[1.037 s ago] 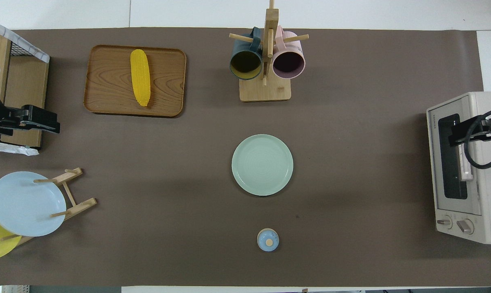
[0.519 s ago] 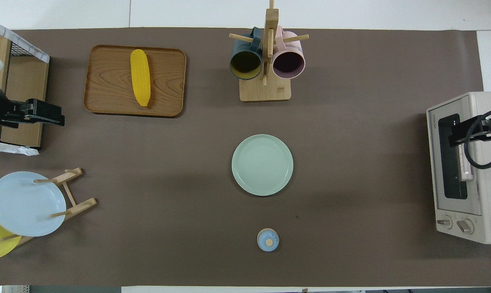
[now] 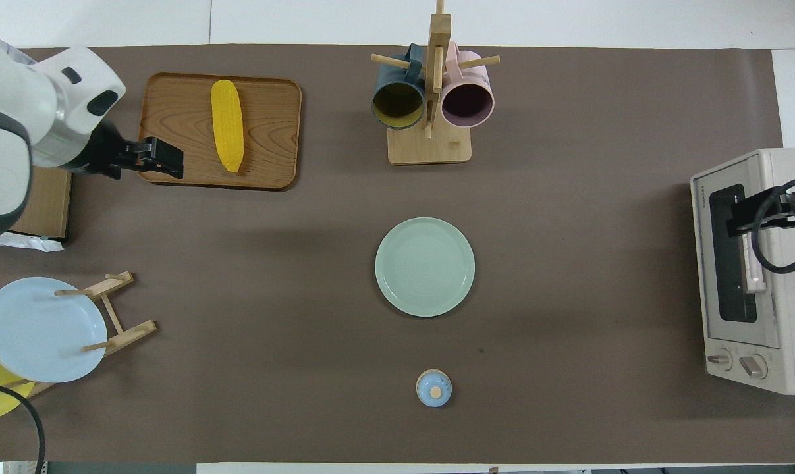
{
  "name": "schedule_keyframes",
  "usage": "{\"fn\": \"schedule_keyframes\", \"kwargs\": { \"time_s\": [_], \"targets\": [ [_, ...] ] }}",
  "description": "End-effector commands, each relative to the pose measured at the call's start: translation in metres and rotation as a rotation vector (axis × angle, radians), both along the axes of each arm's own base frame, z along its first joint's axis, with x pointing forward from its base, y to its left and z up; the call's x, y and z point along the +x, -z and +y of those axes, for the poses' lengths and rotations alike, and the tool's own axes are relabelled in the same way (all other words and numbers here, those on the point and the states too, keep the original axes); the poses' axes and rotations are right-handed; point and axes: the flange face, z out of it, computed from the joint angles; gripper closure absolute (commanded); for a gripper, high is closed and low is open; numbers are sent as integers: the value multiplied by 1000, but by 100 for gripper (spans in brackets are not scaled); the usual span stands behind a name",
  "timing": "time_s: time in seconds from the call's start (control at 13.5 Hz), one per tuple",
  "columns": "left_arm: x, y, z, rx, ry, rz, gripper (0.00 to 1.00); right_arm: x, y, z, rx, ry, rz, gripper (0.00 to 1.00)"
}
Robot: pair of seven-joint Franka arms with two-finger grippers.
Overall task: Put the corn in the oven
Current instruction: 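Reach the left gripper down and grasp the yellow corn on the tray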
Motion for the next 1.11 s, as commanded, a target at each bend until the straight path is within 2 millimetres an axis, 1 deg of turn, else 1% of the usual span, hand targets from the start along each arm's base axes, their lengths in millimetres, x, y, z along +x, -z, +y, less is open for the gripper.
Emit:
{"fn": "schedule_keyframes", "kwargs": {
  "time_s": [0.0, 0.07, 0.15, 0.22, 0.3, 0.44, 0.52, 0.59, 0.81, 1.04],
  "targets": [
    [44, 46, -14, -4, 10, -5, 0, -4, -1, 0, 22, 19, -4, 0],
    [59, 65, -26, -4, 22, 0, 0, -4, -1, -1, 22, 21, -4, 0],
    [77, 84, -32, -7, 23, 2, 0, -4, -1, 0, 22, 19, -4, 0],
    [96, 96, -32, -11, 17, -14, 0, -4, 0, -1, 22, 21, -2, 0],
    [109, 104, -29, -16, 10, -27, 0, -4, 0, 0, 22, 19, -2, 0],
    [118, 113, -28, -27, 2, -75, 0, -4, 0, 0, 22, 19, -2, 0],
    [121, 128, -29, -27, -2, -90, 0, -4, 0, 0, 22, 19, -2, 0],
    [125, 138, -28, -27, -3, -111, 0, -4, 0, -1, 22, 21, -2, 0],
    [132, 174, -26, -3, 9, -103, 0, -4, -1, 0, 22, 19, -4, 0],
    [134, 179, -25, 3, 11, -122, 0, -4, -1, -1, 23, 14, -1, 0]
  ]
}}
